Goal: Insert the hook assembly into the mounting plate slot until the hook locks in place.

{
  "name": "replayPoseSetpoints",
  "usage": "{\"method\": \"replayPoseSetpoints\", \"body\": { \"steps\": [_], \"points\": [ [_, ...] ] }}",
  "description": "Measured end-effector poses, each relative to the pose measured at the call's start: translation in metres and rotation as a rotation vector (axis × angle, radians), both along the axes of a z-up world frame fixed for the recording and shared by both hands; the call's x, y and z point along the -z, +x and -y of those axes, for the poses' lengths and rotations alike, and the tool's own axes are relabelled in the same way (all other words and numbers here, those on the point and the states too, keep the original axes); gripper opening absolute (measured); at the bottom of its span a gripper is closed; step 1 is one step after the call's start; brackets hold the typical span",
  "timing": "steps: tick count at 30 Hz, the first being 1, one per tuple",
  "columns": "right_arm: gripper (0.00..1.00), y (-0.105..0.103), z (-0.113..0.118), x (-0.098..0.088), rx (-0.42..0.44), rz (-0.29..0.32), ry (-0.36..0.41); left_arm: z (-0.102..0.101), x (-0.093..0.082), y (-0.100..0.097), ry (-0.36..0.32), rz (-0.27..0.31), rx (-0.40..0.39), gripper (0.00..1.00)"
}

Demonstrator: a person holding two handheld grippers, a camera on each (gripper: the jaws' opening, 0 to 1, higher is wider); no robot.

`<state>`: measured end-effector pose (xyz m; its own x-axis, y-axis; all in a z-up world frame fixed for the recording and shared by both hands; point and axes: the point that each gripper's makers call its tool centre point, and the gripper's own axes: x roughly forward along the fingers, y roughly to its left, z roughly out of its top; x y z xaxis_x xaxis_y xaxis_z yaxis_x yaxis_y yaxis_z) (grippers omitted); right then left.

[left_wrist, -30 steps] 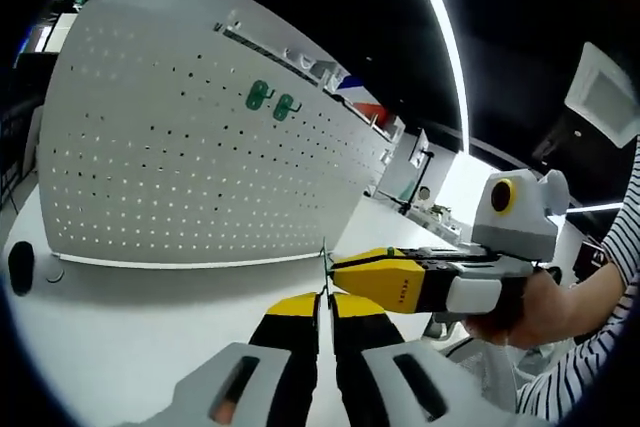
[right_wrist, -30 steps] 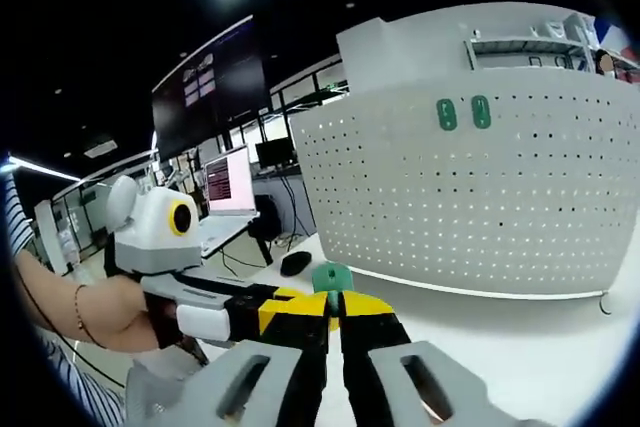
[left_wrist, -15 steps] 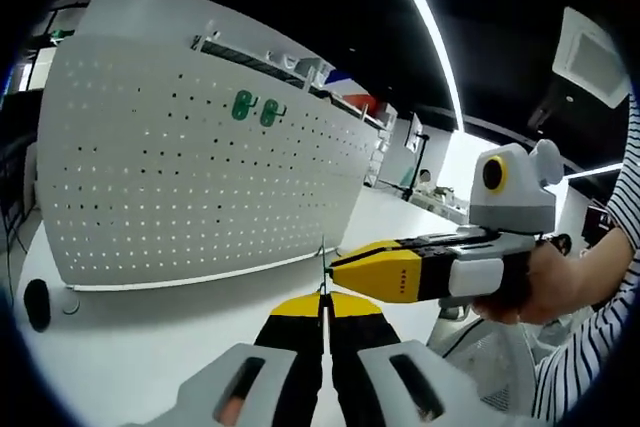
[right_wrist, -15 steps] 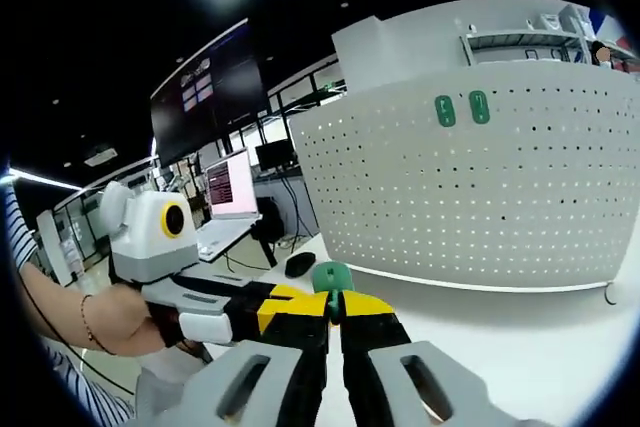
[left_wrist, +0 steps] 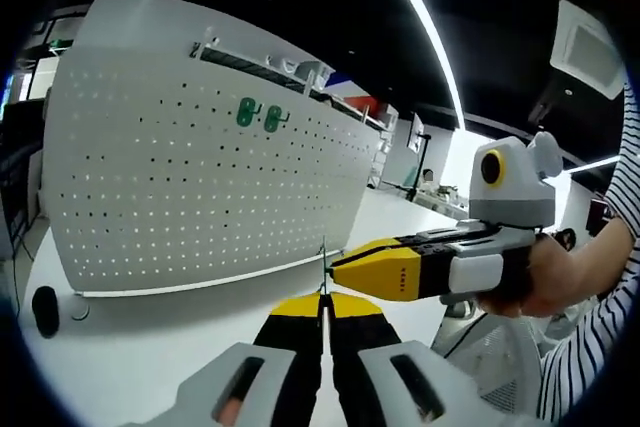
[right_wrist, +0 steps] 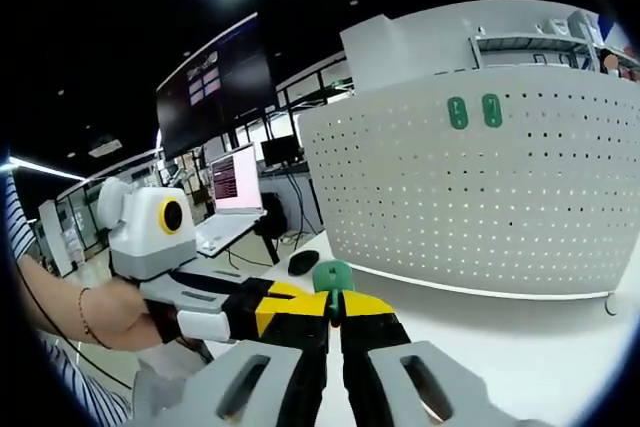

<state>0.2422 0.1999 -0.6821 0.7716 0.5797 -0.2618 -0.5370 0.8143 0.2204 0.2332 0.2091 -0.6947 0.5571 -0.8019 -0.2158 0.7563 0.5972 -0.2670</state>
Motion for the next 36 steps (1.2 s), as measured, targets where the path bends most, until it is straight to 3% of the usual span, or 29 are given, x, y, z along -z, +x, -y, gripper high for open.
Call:
{"method": "replayPoseSetpoints", "body": {
  "steps": [4, 7, 11, 15, 18, 19, 26, 30, 36],
  "points": [
    [0.0, 0.005, 0.002, -0.007, 0.008, 0.027, -0.007, -0.003, 0.001, 0.0, 0.012, 0.007, -0.009, 0.04],
    [0.0, 0.008, 0.004, -0.012, 0.01, 0.05, -0.021, -0.003, 0.006, -0.001, 0.007, -0.005, -0.016, 0.19],
    [0.0, 0.012, 0.007, -0.016, 0.014, 0.07, -0.028, -0.002, 0.01, -0.006, 0.005, -0.009, -0.013, 0.28],
    [0.0, 0.017, 0.011, -0.022, 0.035, 0.091, -0.02, -0.012, 0.016, -0.003, 0.089, 0.049, -0.066, 0.49],
    [0.0, 0.022, 0.017, -0.031, 0.073, 0.155, -0.044, -0.012, 0.015, -0.005, 0.072, 0.039, -0.075, 0.64],
    [0.0, 0.025, 0.02, -0.035, 0.086, 0.185, -0.063, -0.013, 0.015, -0.005, 0.068, 0.038, -0.078, 0.66],
    [0.0, 0.034, 0.03, -0.044, 0.145, 0.214, -0.05, -0.018, 0.016, -0.004, 0.031, 0.017, -0.122, 0.79],
    [0.0, 0.043, 0.037, -0.05, 0.18, 0.241, -0.053, -0.026, 0.015, 0.002, -0.024, -0.023, -0.187, 0.93],
    [0.0, 0.055, 0.045, -0.054, 0.216, 0.273, -0.06, -0.032, 0.018, 0.004, -0.027, -0.026, -0.199, 0.96]
  ]
}}
